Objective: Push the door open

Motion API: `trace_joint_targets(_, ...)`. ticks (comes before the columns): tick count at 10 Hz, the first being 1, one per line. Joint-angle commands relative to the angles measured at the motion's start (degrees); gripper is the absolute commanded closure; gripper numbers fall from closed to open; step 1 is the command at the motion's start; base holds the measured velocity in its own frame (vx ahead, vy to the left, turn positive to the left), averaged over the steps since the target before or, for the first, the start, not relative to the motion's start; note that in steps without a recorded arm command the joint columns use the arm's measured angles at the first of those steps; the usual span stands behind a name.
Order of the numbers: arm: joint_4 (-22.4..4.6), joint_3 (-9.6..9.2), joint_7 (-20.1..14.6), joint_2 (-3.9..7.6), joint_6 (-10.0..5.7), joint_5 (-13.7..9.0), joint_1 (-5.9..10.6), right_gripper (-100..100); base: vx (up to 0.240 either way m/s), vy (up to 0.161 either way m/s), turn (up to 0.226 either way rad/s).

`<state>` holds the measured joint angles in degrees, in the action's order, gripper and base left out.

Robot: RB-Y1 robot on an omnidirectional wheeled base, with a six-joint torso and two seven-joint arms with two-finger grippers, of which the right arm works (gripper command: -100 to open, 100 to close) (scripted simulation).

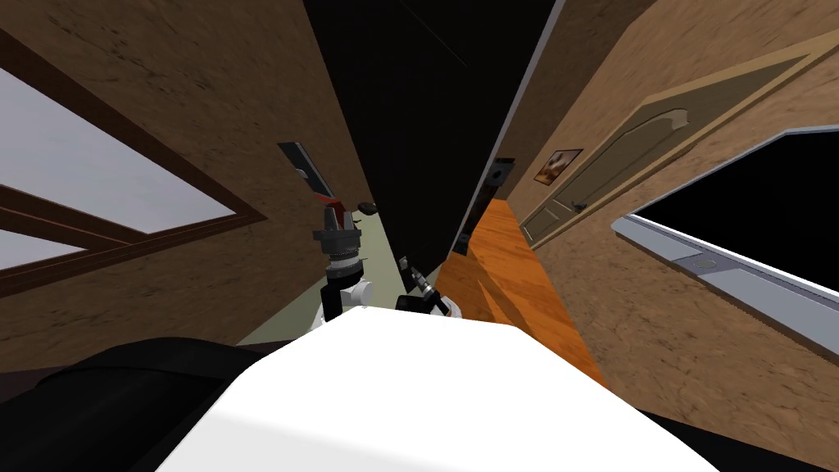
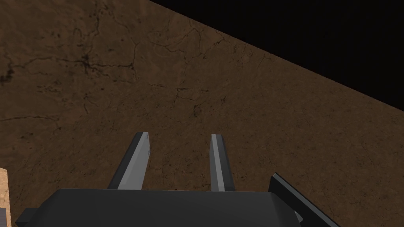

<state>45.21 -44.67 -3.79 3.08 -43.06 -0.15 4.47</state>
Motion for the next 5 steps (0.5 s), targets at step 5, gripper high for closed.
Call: trace_joint_targets(5,-0.7,0.65,0.4,-1.2,-0.2,0.0,0.29,-100,0.135,0.129,0.017)
